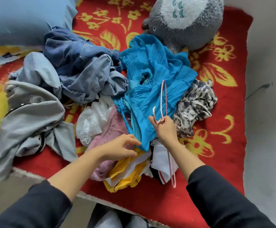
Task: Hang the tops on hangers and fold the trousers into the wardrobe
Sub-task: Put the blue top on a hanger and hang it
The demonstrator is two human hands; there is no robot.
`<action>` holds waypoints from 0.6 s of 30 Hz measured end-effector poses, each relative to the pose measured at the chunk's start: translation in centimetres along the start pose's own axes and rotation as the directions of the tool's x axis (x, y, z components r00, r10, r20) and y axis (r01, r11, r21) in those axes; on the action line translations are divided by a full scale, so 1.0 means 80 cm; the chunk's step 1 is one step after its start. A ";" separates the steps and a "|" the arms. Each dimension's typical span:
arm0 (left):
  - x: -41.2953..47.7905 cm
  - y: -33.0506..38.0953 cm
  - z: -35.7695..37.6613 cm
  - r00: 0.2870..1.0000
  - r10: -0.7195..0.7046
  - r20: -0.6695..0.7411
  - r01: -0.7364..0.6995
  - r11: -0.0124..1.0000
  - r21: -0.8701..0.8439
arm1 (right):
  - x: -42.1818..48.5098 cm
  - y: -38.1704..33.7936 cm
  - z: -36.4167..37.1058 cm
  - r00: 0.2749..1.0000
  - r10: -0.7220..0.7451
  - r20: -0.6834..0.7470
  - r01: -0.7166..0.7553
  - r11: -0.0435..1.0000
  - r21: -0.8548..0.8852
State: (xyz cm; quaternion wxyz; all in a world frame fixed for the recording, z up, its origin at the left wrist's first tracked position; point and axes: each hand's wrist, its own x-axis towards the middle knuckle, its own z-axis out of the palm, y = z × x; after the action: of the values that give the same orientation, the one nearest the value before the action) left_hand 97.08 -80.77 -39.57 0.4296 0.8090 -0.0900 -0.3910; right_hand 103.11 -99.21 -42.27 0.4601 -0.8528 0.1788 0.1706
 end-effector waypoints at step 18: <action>-0.086 -0.068 0.015 0.880 -0.350 0.320 0.370 0.929 -0.003 | -0.017 -0.018 0.089 0.947 -0.279 0.159 0.318 0.753 -0.576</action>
State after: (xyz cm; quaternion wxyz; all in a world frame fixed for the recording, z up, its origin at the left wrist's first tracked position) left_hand 90.57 -74.84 -40.32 0.3554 0.7247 0.0072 -0.5902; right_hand 101.73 -92.20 -44.31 0.1961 -0.9652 -0.0366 0.1693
